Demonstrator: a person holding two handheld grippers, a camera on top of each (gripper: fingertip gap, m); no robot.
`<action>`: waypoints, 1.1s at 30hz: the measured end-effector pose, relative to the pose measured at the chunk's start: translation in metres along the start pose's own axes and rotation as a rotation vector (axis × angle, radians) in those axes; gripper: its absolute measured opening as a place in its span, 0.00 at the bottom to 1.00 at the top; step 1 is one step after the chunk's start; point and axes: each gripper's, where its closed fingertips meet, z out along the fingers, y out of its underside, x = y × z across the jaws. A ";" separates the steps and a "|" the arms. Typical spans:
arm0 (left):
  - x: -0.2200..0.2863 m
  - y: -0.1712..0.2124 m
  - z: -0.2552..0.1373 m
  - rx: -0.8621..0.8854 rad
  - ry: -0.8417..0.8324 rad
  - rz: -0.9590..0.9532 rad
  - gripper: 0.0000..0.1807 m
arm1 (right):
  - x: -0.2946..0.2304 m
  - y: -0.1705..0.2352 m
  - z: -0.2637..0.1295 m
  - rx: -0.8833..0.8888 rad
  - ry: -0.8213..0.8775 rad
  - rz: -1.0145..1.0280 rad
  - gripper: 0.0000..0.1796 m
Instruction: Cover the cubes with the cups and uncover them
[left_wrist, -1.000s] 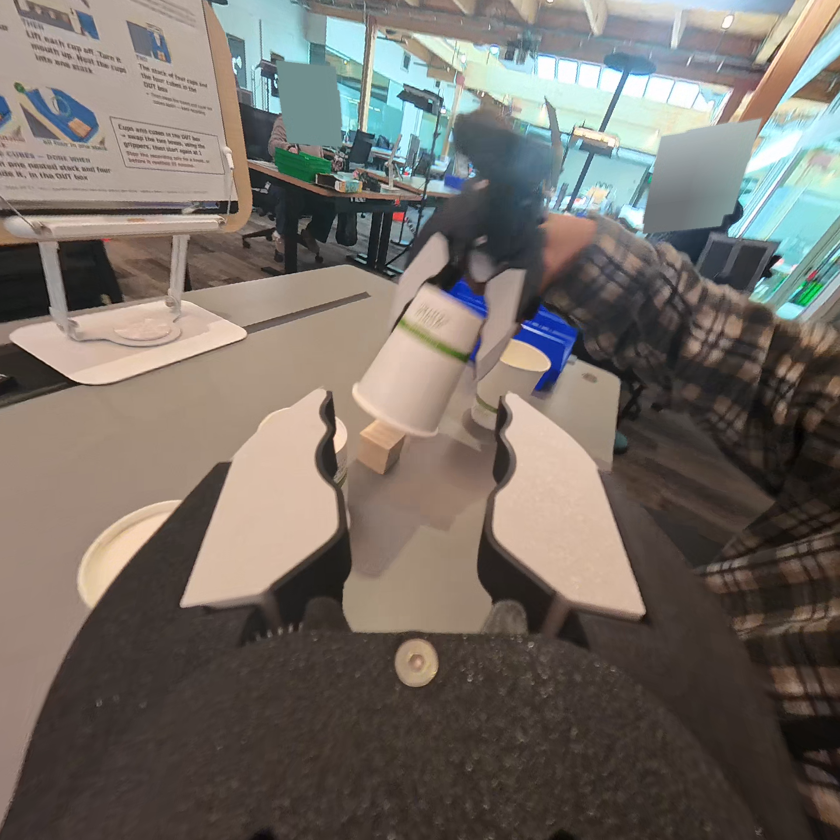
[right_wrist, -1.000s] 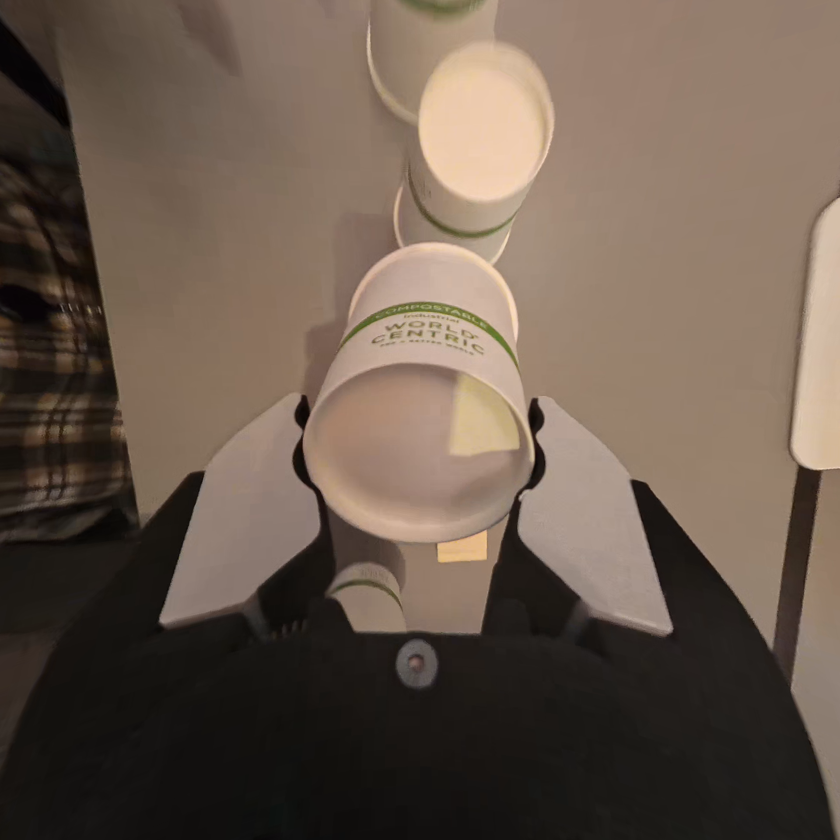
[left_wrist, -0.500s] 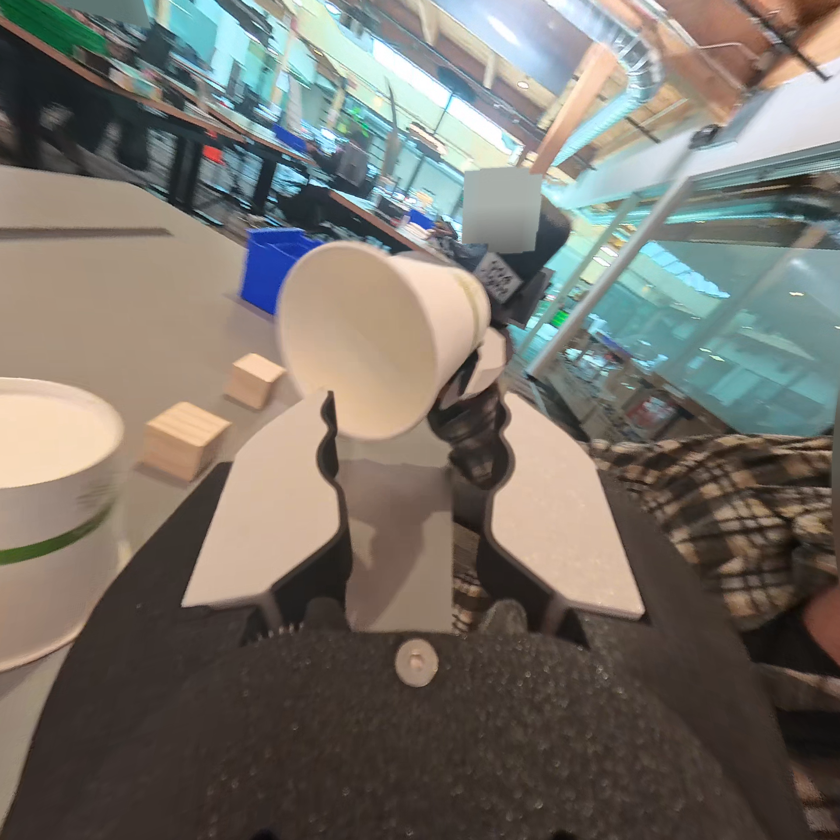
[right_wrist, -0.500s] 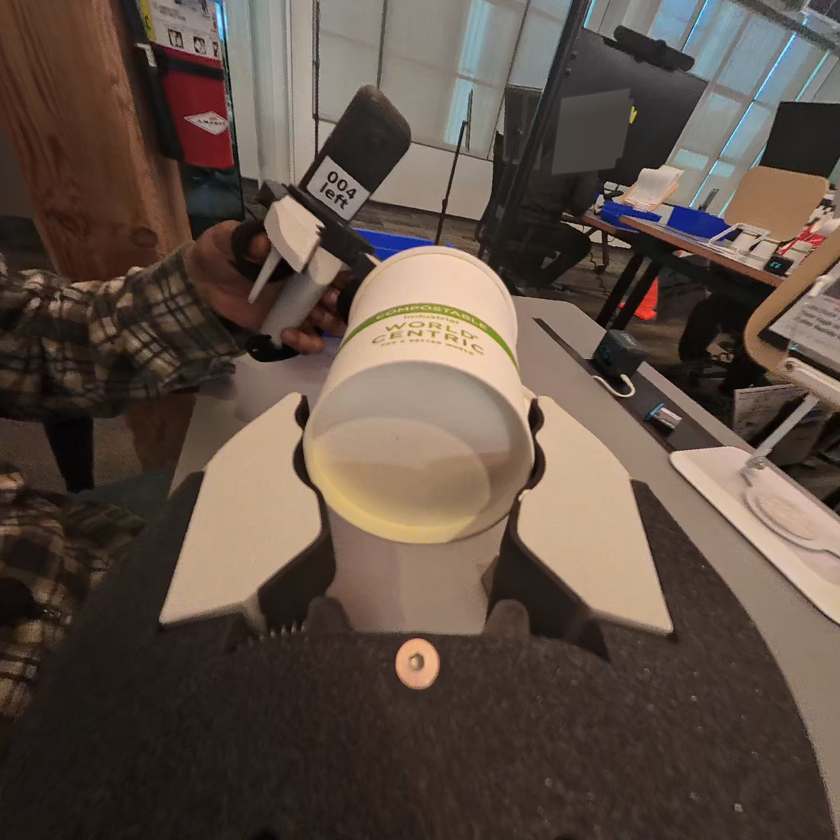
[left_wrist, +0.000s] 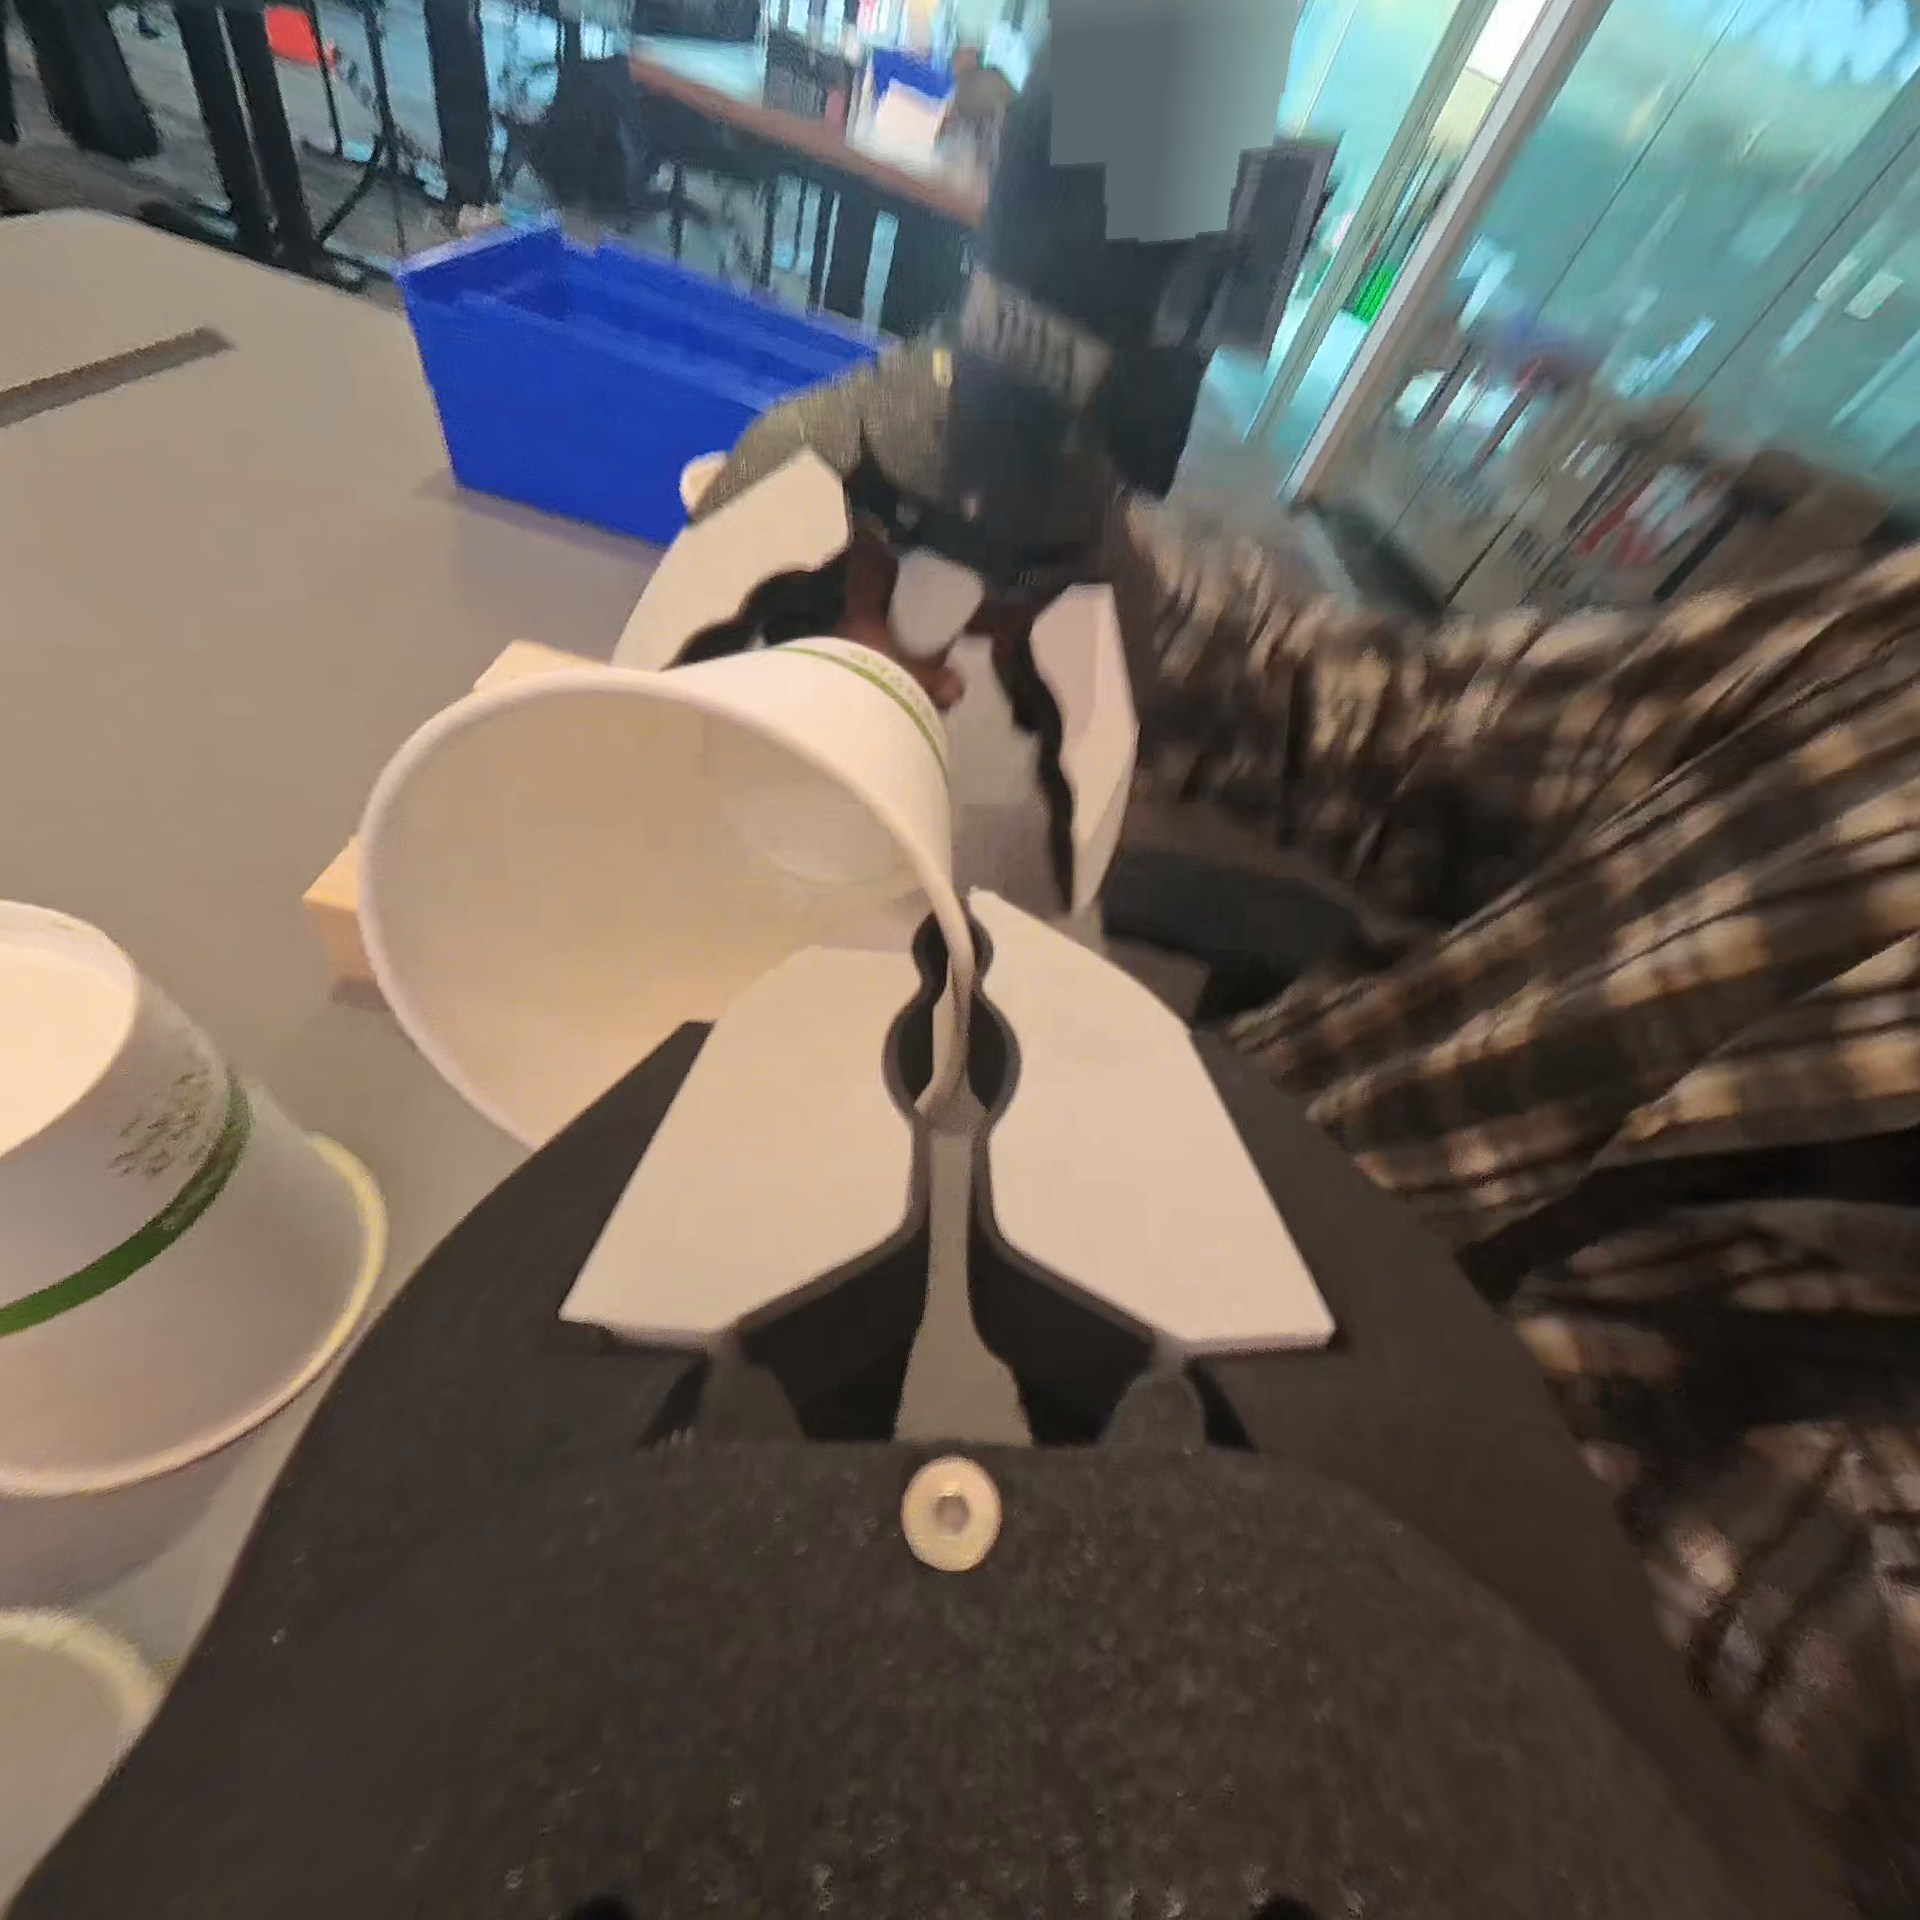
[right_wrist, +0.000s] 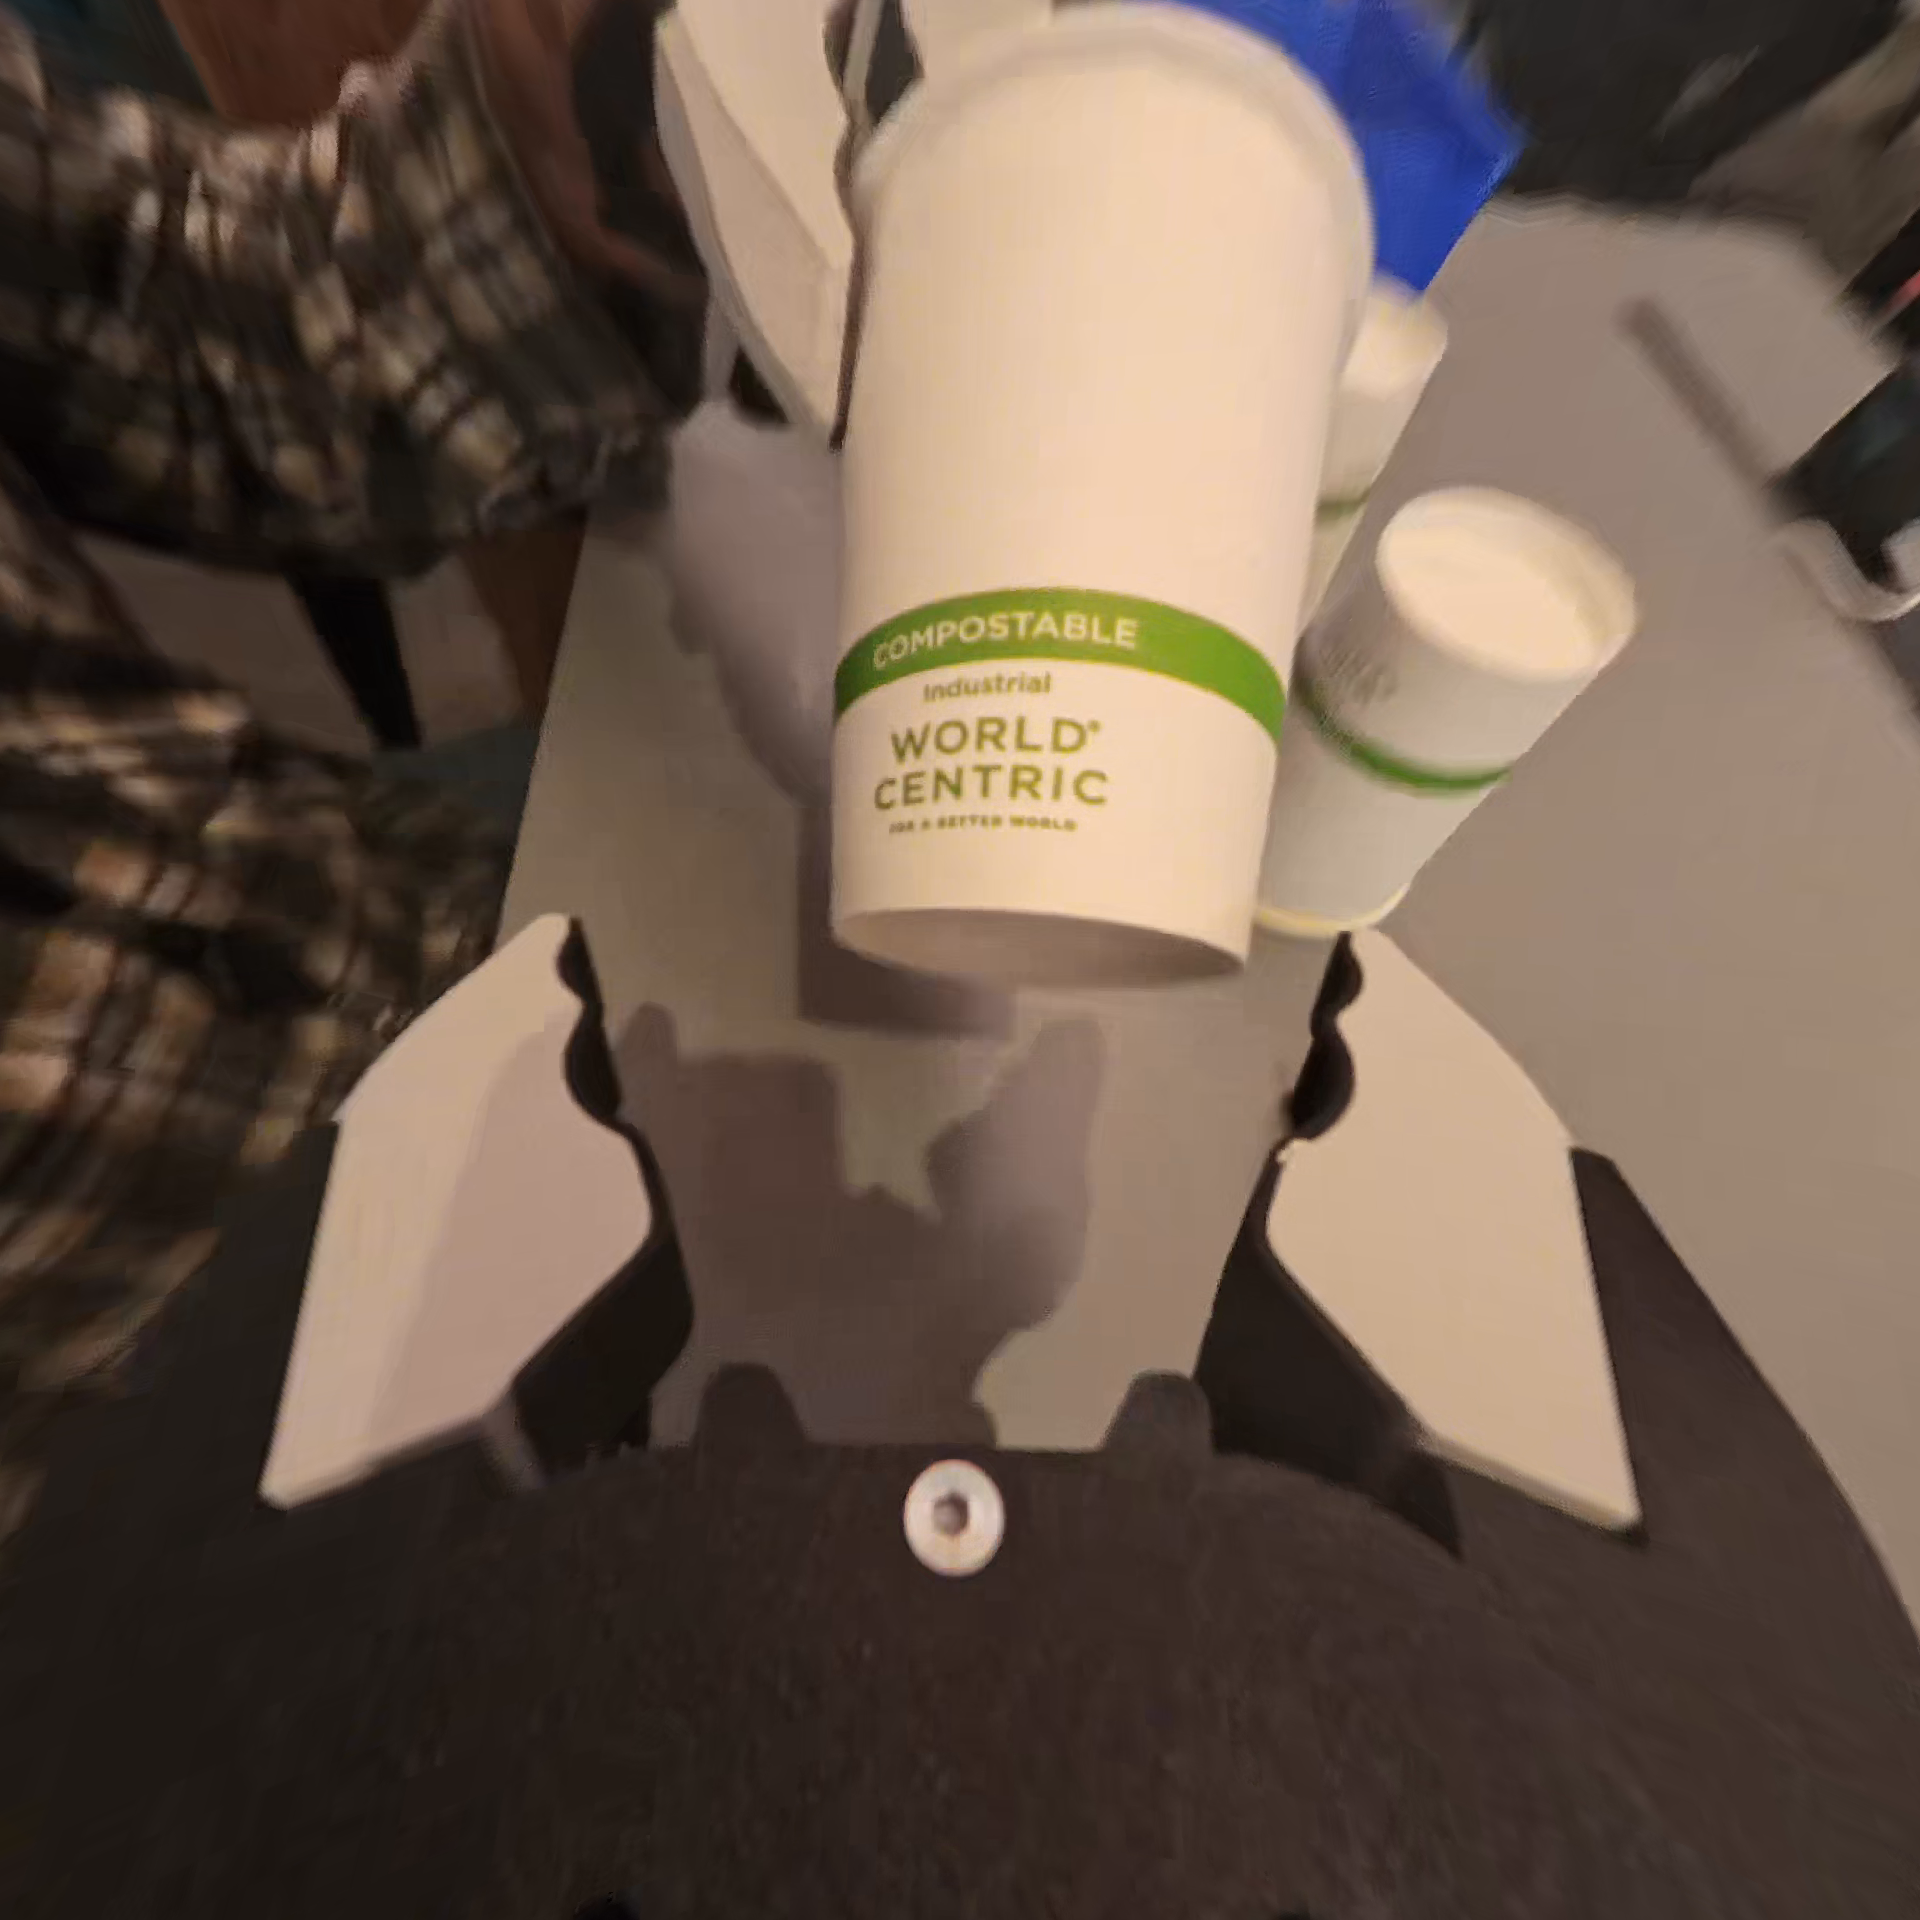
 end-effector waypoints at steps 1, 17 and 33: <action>-0.001 0.007 0.001 -0.061 -0.029 0.048 0.00 | -0.003 0.006 -0.005 -0.047 -0.046 0.027 0.73; 0.042 0.045 0.031 -0.348 0.014 0.513 0.00 | -0.050 -0.020 0.013 -0.246 -0.720 0.303 0.56; -0.016 -0.033 -0.025 0.129 -0.278 0.085 0.37 | 0.045 -0.051 -0.136 0.406 0.271 0.364 0.49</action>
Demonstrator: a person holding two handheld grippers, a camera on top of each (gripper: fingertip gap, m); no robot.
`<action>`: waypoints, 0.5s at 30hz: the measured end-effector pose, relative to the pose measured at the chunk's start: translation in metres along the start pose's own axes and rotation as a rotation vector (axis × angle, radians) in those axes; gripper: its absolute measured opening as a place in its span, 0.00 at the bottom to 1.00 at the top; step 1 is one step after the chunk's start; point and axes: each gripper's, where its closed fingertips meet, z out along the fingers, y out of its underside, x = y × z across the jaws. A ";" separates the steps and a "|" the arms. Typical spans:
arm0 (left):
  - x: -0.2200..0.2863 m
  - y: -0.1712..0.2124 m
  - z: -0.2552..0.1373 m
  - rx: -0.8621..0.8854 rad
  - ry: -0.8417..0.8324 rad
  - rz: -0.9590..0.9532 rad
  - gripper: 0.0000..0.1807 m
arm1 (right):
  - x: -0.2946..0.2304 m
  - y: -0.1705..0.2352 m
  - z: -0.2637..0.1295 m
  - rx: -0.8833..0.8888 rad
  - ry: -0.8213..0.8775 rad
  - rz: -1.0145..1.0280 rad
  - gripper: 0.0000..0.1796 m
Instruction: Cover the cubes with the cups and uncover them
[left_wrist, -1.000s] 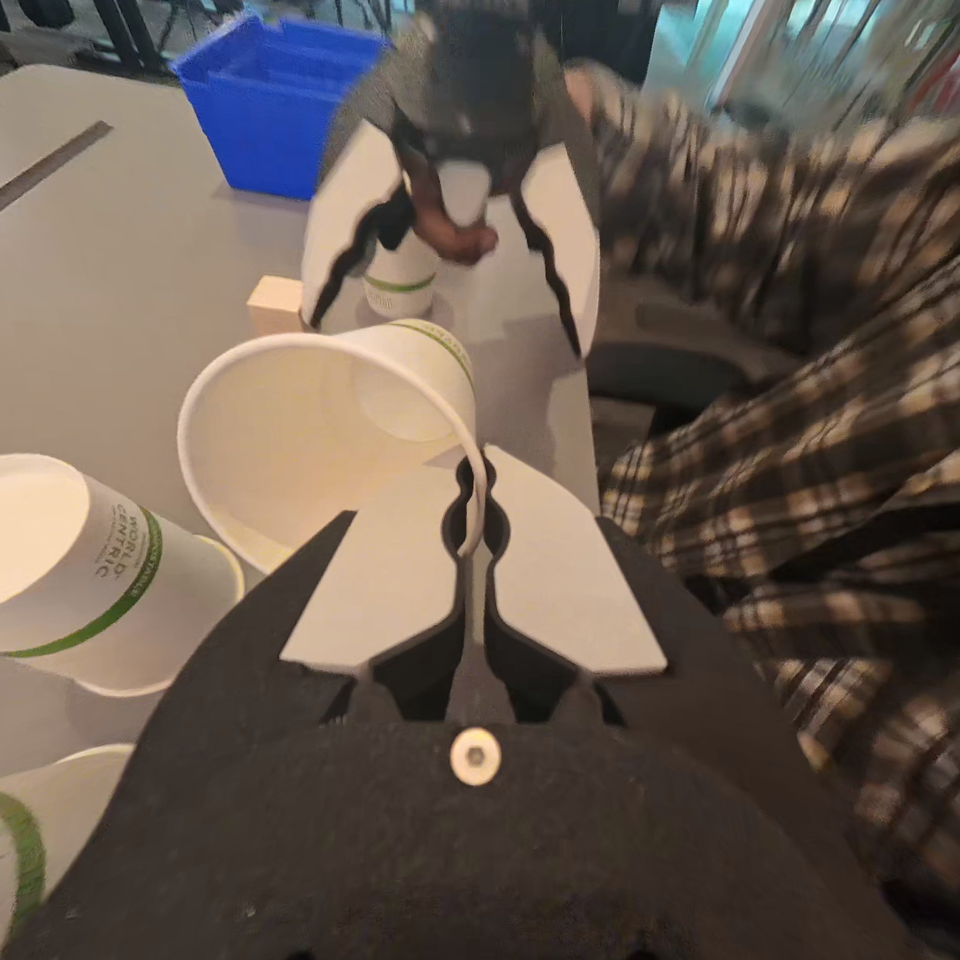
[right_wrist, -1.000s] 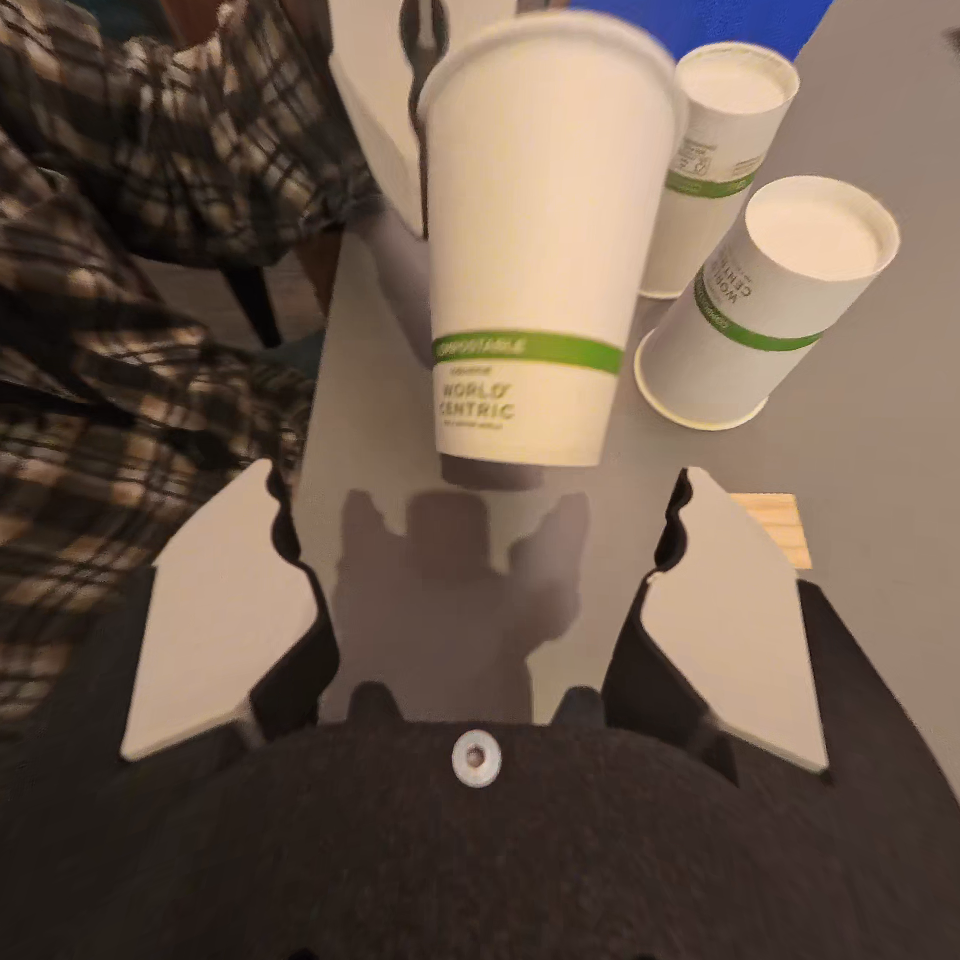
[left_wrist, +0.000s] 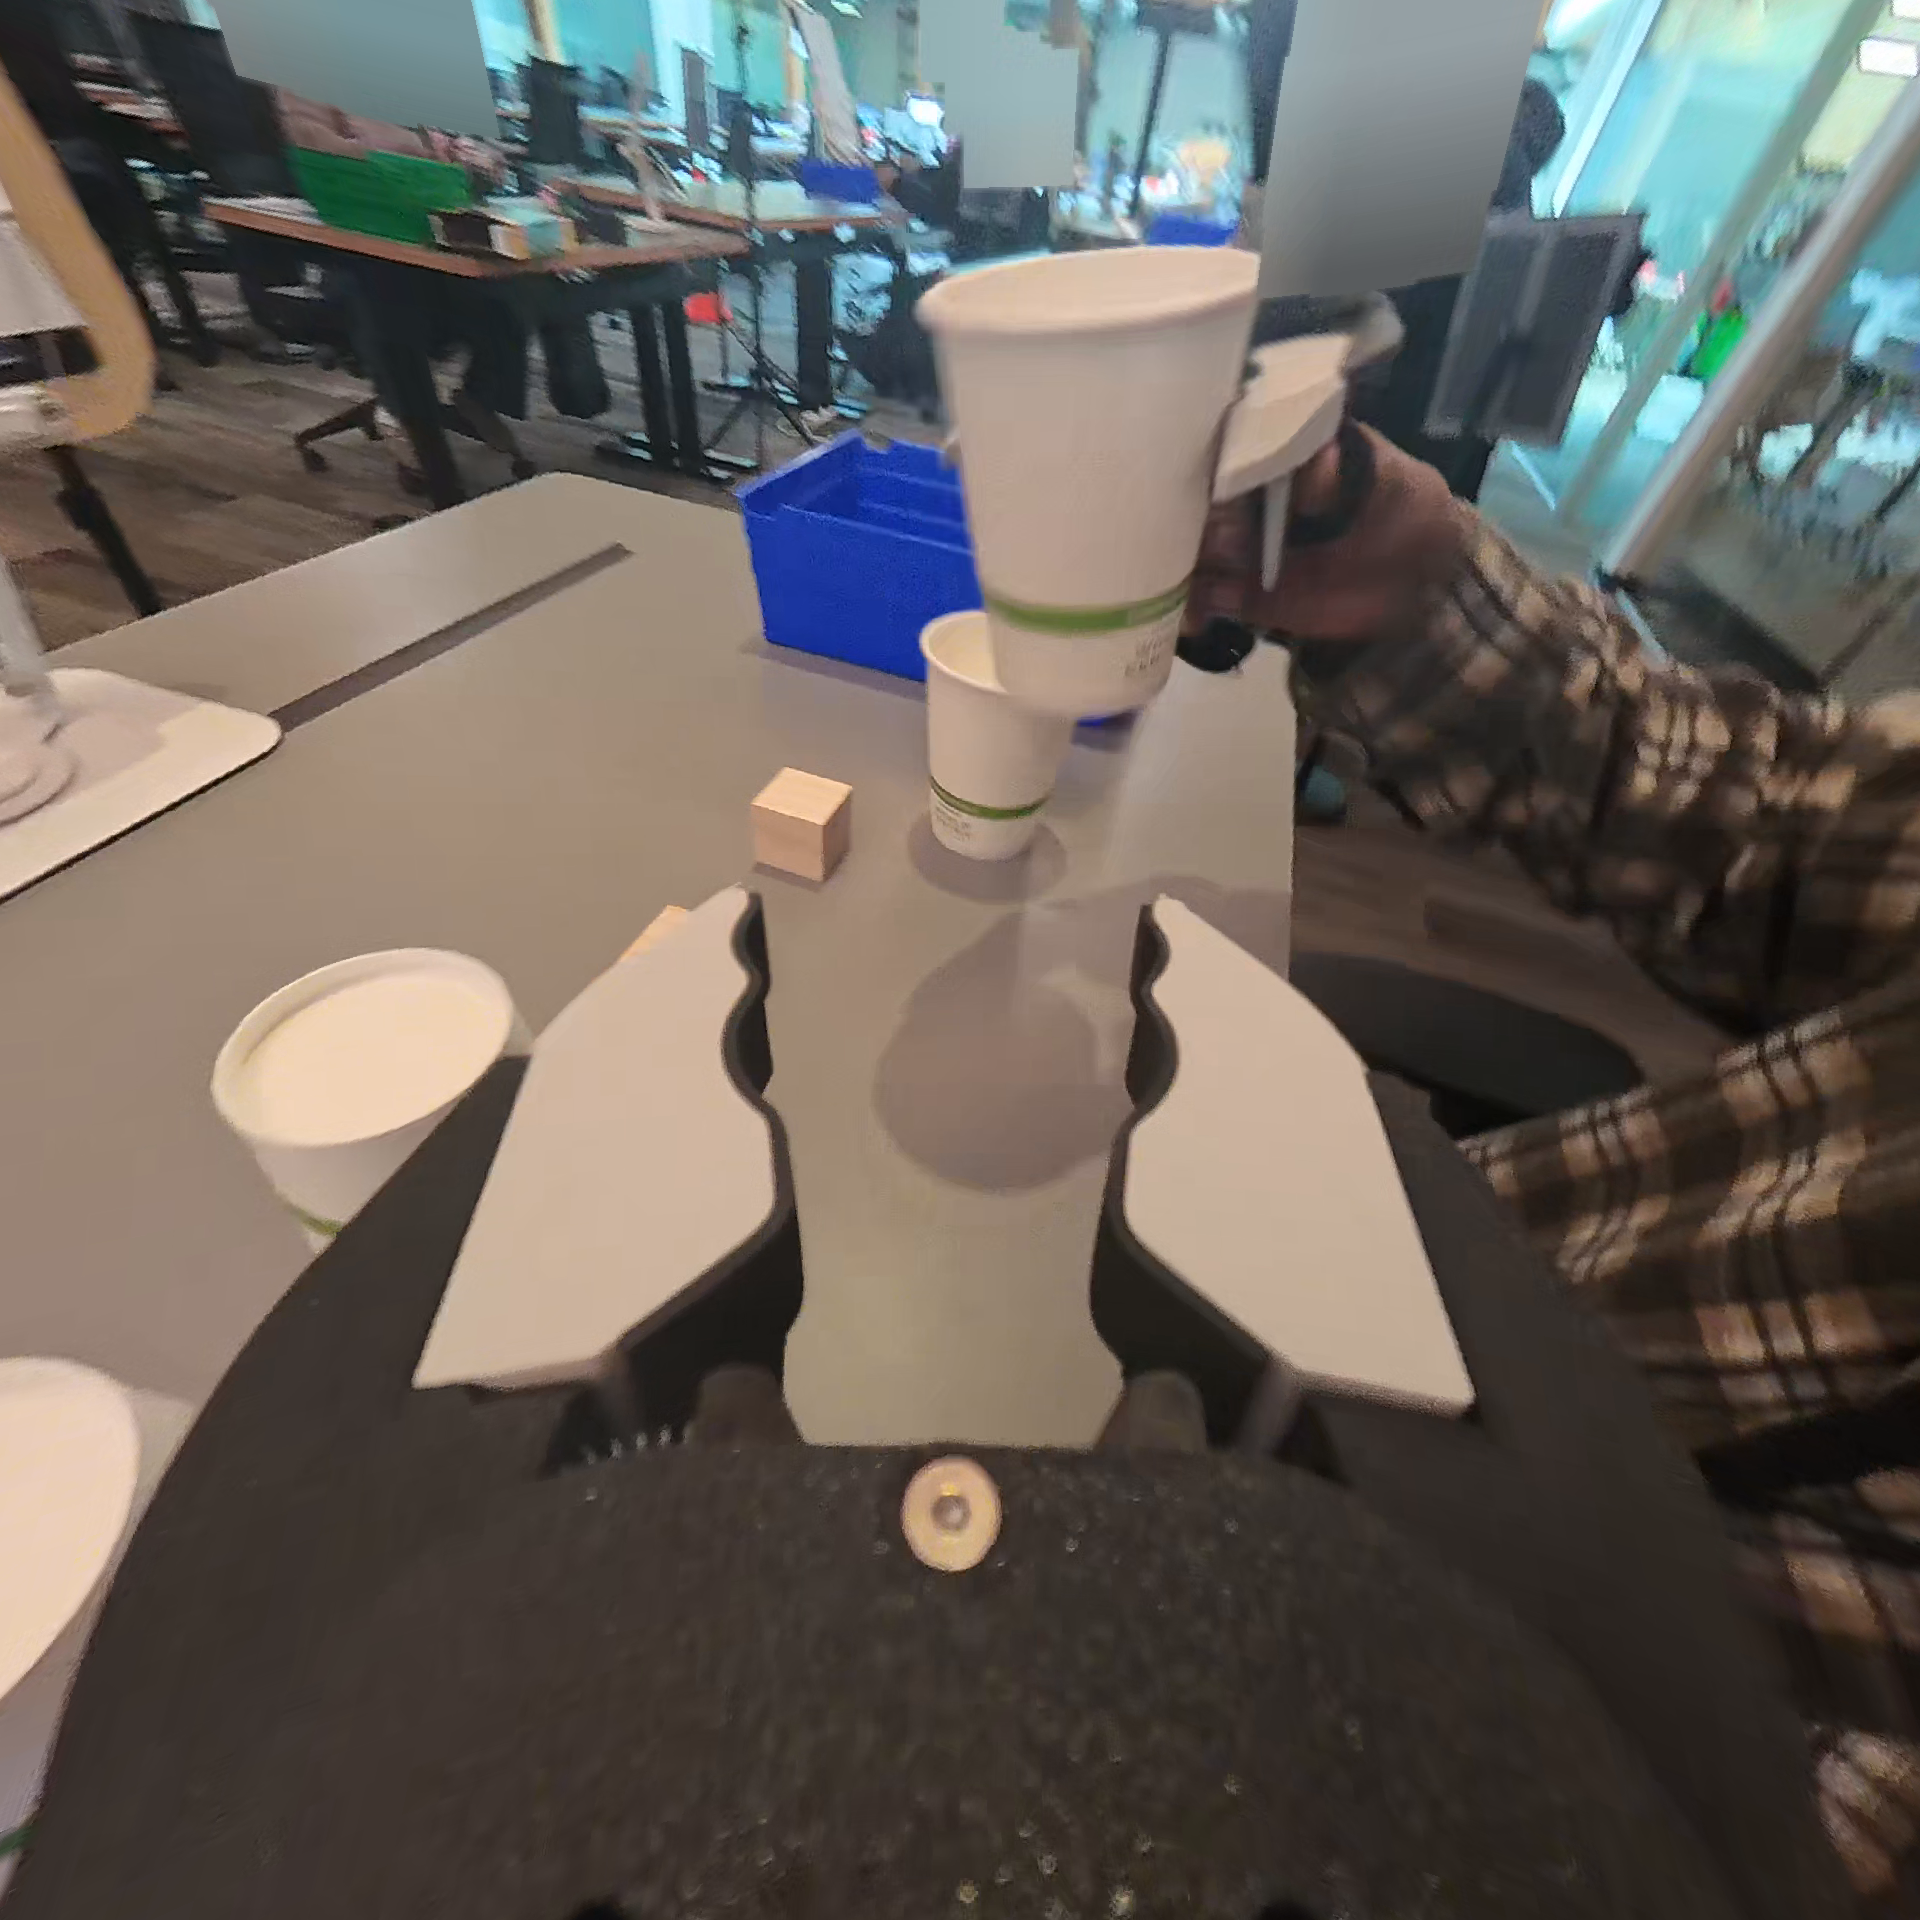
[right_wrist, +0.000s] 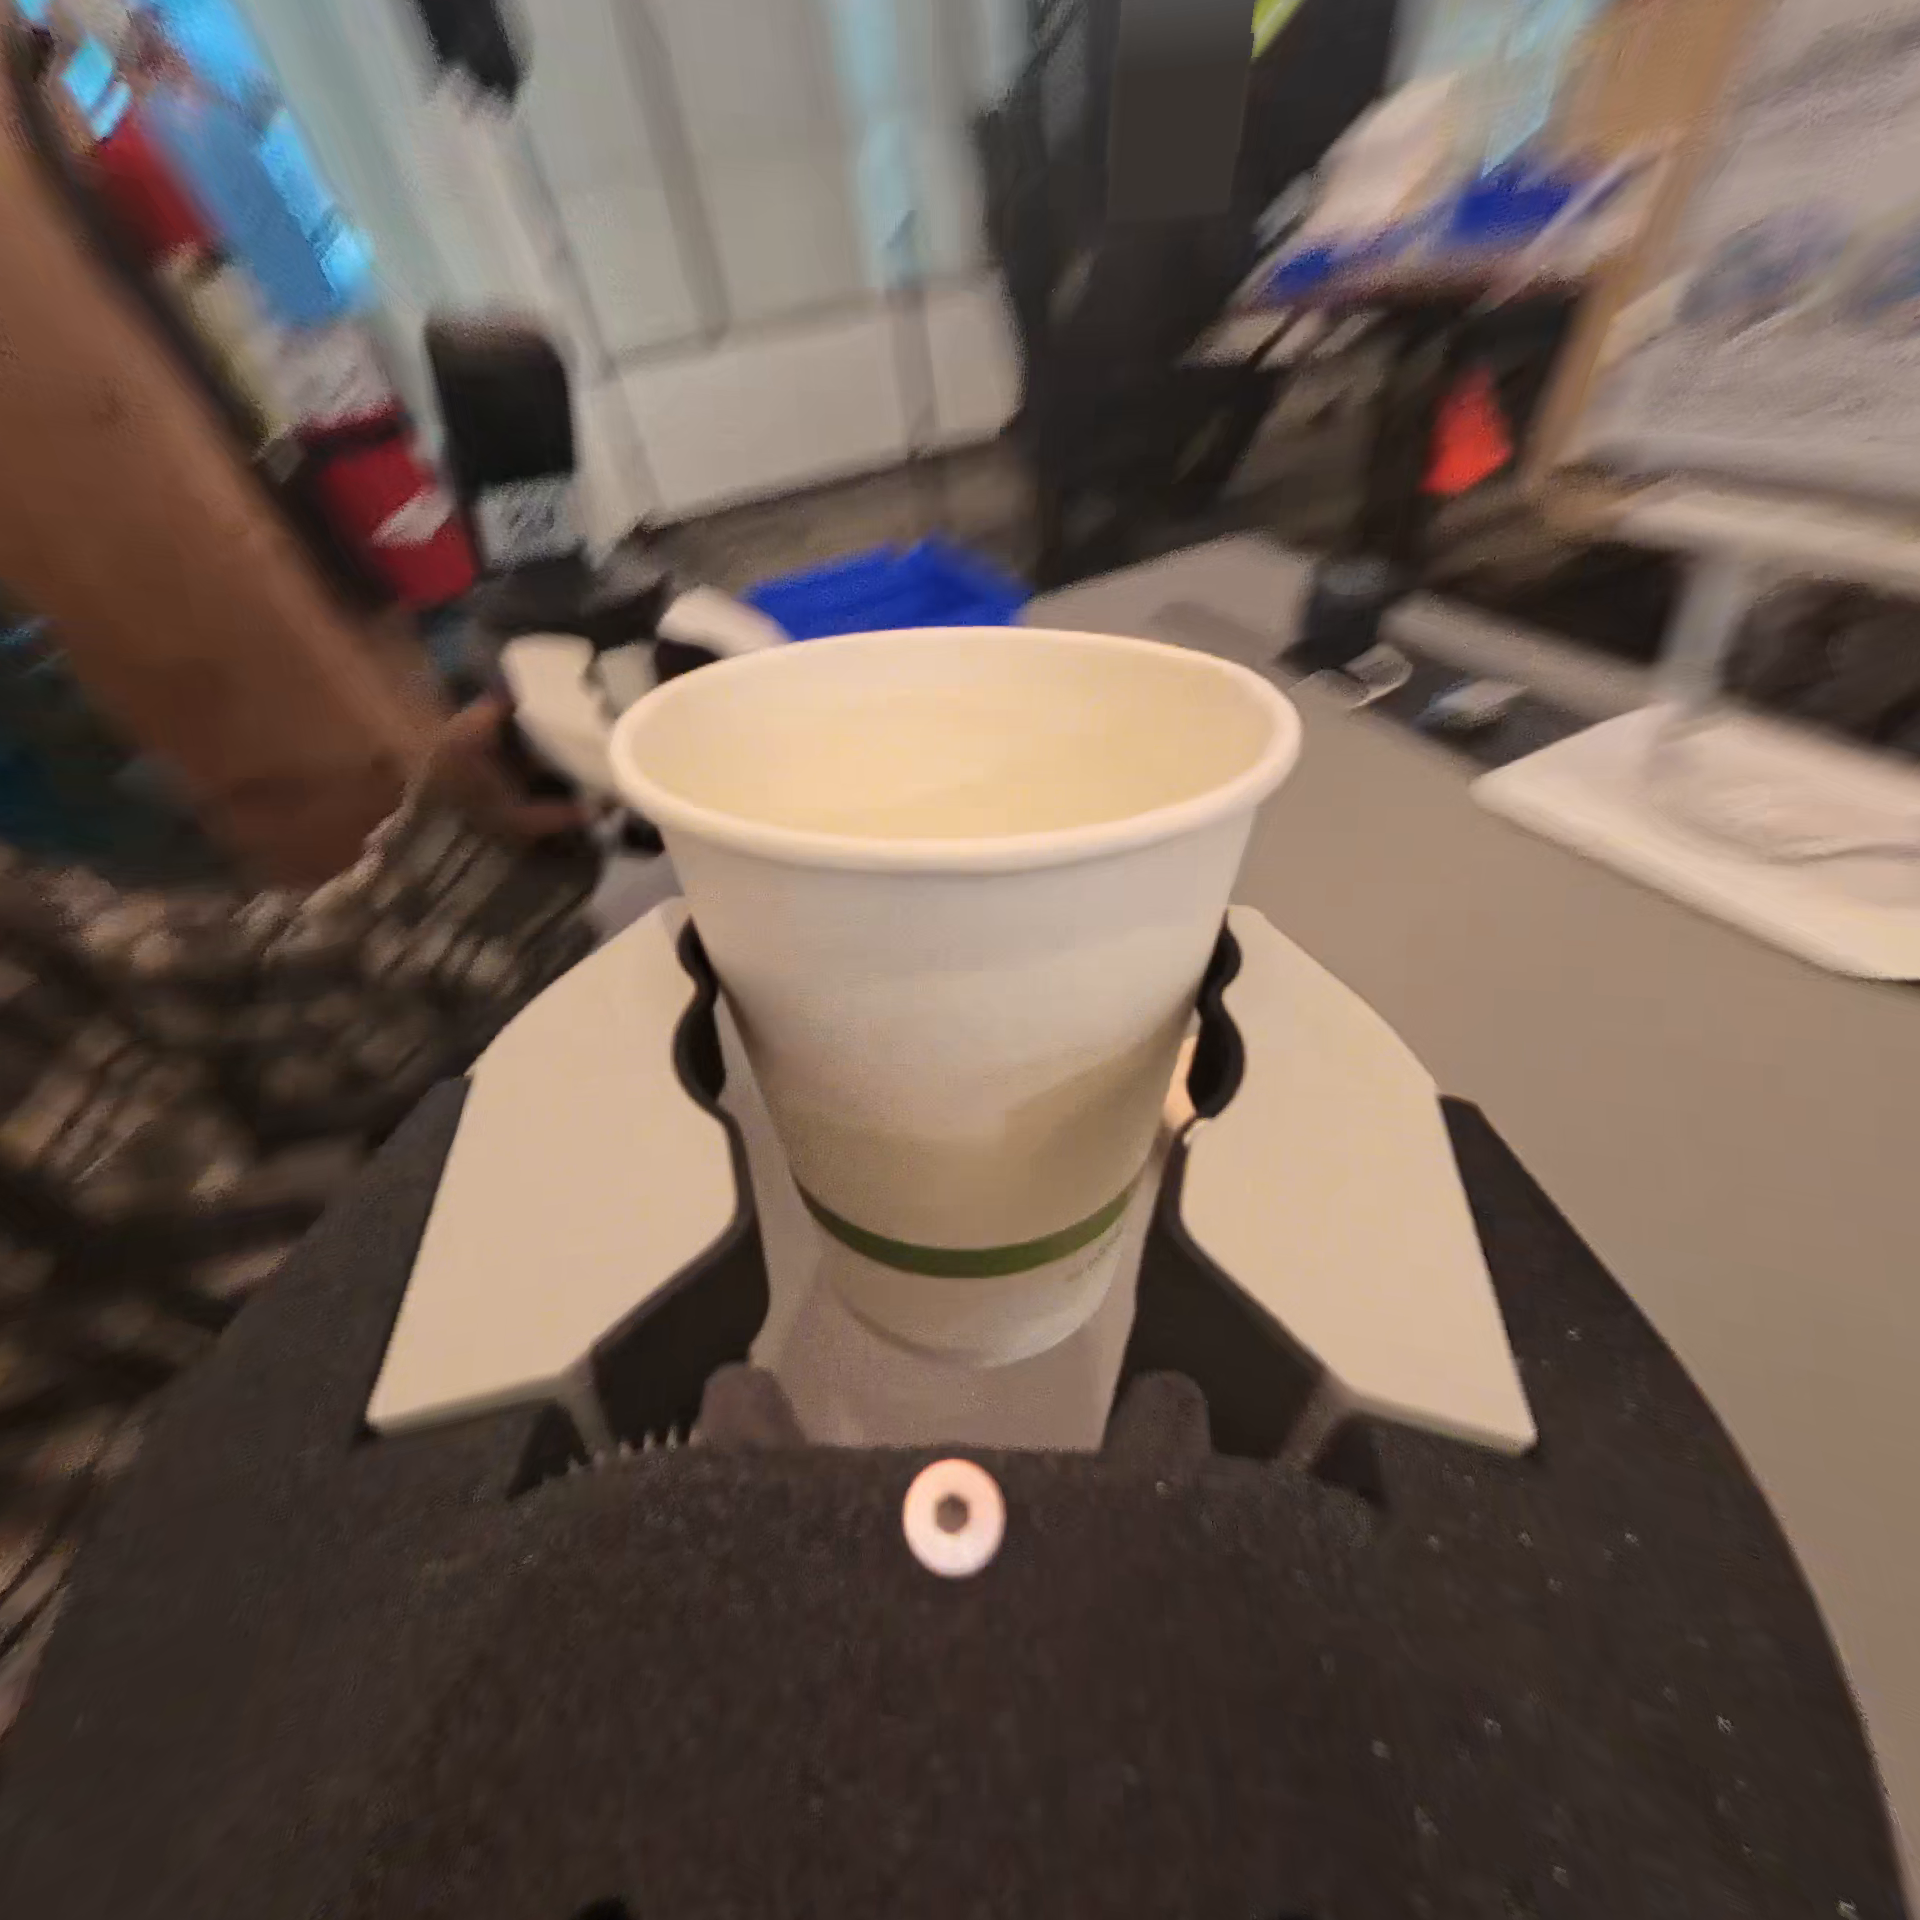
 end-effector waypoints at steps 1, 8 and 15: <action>-0.006 -0.003 -0.004 0.021 -0.014 -0.030 0.37 | 0.013 -0.011 -0.019 0.096 0.104 -0.004 0.49; -0.014 -0.002 -0.007 0.041 -0.032 -0.088 0.35 | 0.067 0.006 -0.097 0.323 0.551 -0.011 0.49; -0.011 0.008 0.000 -0.028 -0.045 -0.043 0.35 | 0.088 0.035 -0.093 0.303 0.612 0.014 0.49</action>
